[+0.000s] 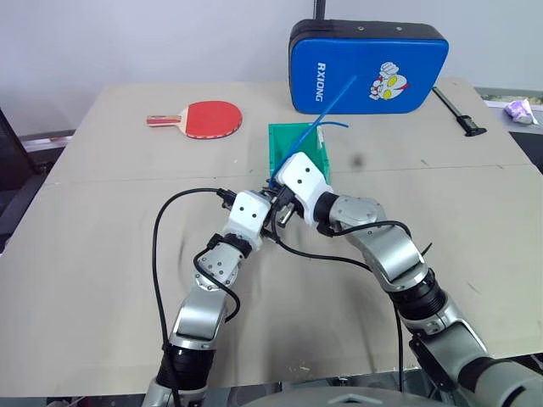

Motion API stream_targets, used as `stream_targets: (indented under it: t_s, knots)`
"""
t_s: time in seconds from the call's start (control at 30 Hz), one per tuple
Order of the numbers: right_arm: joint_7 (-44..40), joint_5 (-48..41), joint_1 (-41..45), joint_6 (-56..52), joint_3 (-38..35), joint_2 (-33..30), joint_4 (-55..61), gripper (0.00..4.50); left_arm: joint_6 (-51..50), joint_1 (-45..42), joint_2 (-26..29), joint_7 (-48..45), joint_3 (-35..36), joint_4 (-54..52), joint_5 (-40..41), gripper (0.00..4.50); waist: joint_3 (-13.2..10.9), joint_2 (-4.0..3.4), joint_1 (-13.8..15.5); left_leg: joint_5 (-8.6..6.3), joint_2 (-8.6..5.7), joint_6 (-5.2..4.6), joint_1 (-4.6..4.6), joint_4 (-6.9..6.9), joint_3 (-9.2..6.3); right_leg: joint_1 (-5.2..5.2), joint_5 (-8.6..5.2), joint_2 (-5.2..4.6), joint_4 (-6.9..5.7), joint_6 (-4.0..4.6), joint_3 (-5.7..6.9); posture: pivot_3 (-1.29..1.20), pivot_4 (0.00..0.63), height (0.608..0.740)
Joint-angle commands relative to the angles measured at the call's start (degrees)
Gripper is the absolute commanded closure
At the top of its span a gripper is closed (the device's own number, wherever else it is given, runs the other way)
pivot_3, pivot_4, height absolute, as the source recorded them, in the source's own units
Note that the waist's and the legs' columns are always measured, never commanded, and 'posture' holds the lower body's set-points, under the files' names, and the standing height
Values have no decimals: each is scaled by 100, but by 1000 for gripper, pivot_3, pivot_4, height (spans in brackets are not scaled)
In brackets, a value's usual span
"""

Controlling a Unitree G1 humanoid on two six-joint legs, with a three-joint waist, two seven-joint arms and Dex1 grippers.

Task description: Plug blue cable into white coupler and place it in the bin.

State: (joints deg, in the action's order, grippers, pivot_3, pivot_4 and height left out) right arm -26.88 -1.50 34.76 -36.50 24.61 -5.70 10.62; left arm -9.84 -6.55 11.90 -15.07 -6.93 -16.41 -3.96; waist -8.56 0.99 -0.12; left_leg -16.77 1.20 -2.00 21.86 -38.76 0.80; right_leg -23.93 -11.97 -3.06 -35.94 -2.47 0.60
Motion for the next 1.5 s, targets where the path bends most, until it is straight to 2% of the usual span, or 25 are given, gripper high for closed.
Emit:
stream_targets:
  t_s: [0.03,0.2,0.33,0.37,0.57,0.77,0.9,1.0,1.13,1.3,1.4,1.5]
  knots:
    - [134,-35,-280,759,-200,154,-583,4500,484,-269,-112,-28,-7,-745,183,4153,0,0,-13,0,0,0,0,0,-1,0,0,0,0,0,1,0,150,728]
    - [106,-133,-511,1933,-423,318,-487,4500,399,-188,-172,7,132,-695,302,4153,0,1,-34,0,1,0,1,0,0,0,0,-1,0,-1,0,0,150,728]
    - [50,-111,-578,2190,-436,264,-571,4500,344,-163,-109,-71,103,-708,267,4153,0,1,-53,0,1,0,0,0,0,0,0,-3,0,-1,-1,0,150,728]
    - [42,-101,-577,2221,-430,250,-598,4500,341,-152,-90,-81,80,-719,243,3118,0,1,-53,0,1,0,-1,0,0,0,0,-2,-1,-1,0,0,150,728]
    - [1,-50,-556,2242,-434,212,-715,4500,392,-117,-53,-67,87,-748,208,224,-1,0,-53,0,2,0,-1,0,-1,0,0,-2,-2,0,0,0,150,728]
    - [-83,-237,-240,2239,-742,207,-974,4500,325,487,264,-233,359,-1120,373,224,-2,-1,-76,0,6,0,-2,4,2,-1,0,-3,0,0,-3,0,150,728]
    - [-333,-850,352,1630,-1268,236,-1301,4500,-787,833,287,-556,759,-1842,1608,224,-6,-4,-66,0,9,0,-1,5,3,-2,0,-8,-2,0,-4,0,150,728]
    - [-531,-1130,1049,1124,-1606,115,-1818,4500,-2075,671,718,-699,1389,-2447,2727,224,-7,-4,-71,0,8,0,-2,5,-3,-1,0,-6,-3,1,1,0,150,728]
    - [-899,-1394,1896,524,-1803,83,-2850,4500,-3234,188,1403,-715,2266,-2686,3982,224,-7,-5,-71,1,7,0,-6,5,-12,1,0,0,-9,2,5,0,150,728]
    - [-902,-1317,2949,859,-2067,235,-4746,4500,-4042,-423,1990,-542,2828,-2598,4858,224,-12,-5,-88,3,-1,4,0,11,-9,-1,0,4,1,2,3,0,150,728]
    - [-923,-1122,3221,1445,-2082,251,-5538,3318,-4232,-559,2269,-584,2755,-2611,5002,186,-12,-5,-85,17,-9,29,2,24,-7,-1,0,3,9,2,3,0,150,728]
    - [-879,-1025,3216,1816,-2127,188,-5690,1955,-4263,-471,2395,-553,2714,-2630,5011,186,-12,-5,-86,18,-11,33,5,41,-3,-4,0,1,10,1,1,0,150,728]
